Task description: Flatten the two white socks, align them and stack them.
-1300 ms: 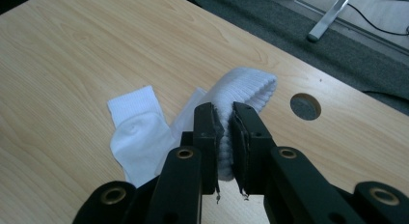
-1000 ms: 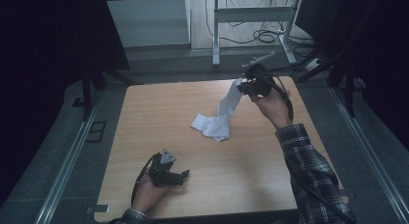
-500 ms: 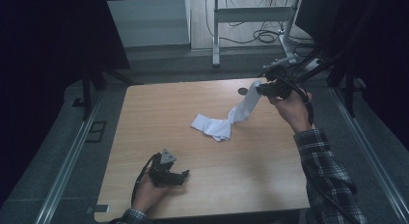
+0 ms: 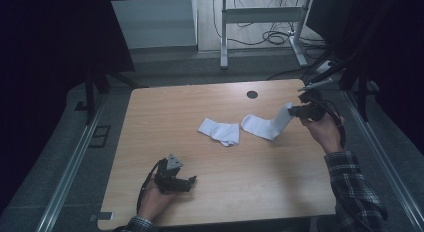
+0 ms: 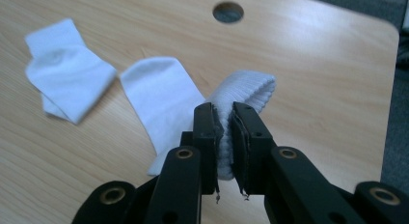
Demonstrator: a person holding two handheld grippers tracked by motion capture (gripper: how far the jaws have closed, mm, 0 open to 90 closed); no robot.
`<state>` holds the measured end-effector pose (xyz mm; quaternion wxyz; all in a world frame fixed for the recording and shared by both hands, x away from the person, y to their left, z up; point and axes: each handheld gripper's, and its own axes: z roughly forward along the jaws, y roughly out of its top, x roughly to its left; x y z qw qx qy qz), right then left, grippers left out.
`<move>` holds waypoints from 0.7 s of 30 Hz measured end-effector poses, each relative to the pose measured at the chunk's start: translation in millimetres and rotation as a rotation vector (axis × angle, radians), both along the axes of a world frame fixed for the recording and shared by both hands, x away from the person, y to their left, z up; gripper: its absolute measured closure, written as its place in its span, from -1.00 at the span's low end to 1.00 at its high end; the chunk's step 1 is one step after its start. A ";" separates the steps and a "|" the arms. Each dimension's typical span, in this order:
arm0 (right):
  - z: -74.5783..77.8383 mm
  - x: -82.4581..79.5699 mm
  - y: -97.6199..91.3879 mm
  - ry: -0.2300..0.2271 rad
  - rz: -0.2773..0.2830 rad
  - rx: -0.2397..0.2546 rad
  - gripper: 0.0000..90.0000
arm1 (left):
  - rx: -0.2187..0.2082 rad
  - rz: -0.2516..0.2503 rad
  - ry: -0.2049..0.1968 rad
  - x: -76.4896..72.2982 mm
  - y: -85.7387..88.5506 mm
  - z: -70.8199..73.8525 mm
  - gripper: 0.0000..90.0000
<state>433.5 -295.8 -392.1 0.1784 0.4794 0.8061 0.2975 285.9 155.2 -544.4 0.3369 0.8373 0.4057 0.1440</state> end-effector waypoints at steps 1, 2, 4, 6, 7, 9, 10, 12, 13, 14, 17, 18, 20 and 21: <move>-4.9 -1.0 -4.6 0.008 -0.005 0.004 0.77 | 0.005 -0.001 0.002 0.1 0.1 0.2 -0.74; -15.0 -3.2 -13.4 0.020 -0.016 0.006 0.77 | 0.005 0.000 0.002 0.1 0.0 0.3 -0.74; -20.3 -4.3 -17.9 0.031 -0.021 0.014 0.77 | 0.006 -0.001 0.001 0.2 0.0 0.3 -0.74; -34.5 -7.1 -27.8 0.050 -0.036 0.017 0.77 | 0.006 -0.001 0.001 0.2 0.0 0.3 -0.74; -37.4 -7.6 -29.9 0.055 -0.037 0.019 0.77 | 0.006 -0.002 0.001 0.3 0.0 0.4 -0.74; -48.2 -10.0 -37.1 0.069 -0.048 0.022 0.77 | 0.002 -0.001 0.000 0.8 -0.5 0.2 -0.74; -53.1 -11.2 -40.5 0.076 -0.051 0.029 0.77 | -0.001 0.002 -0.002 1.0 -1.0 0.0 -0.74; -62.3 -13.8 -46.4 0.081 -0.058 0.031 0.77 | -0.001 0.008 -0.003 1.2 -1.7 0.0 -0.74; -66.5 -15.4 -48.8 0.080 -0.060 0.025 0.77 | 0.001 0.011 -0.001 1.2 -2.1 0.1 -0.74; -70.7 -17.1 -50.9 0.079 -0.061 0.020 0.76 | 0.002 0.013 -0.001 1.3 -2.4 0.2 -0.74; -84.4 -22.8 -57.1 0.069 -0.070 0.006 0.76 | 0.001 0.014 -0.001 1.4 -2.5 0.2 -0.74; -88.6 -24.5 -59.0 0.068 -0.071 0.005 0.76 | 0.001 0.013 -0.002 1.4 -2.5 0.2 -0.74; -96.6 -27.2 -62.1 0.070 -0.077 0.003 0.76 | 0.001 0.015 -0.001 1.3 -2.6 0.1 -0.74; -101.2 -28.5 -63.9 0.077 -0.079 0.005 0.75 | 0.001 0.014 -0.001 1.3 -2.5 0.2 -0.74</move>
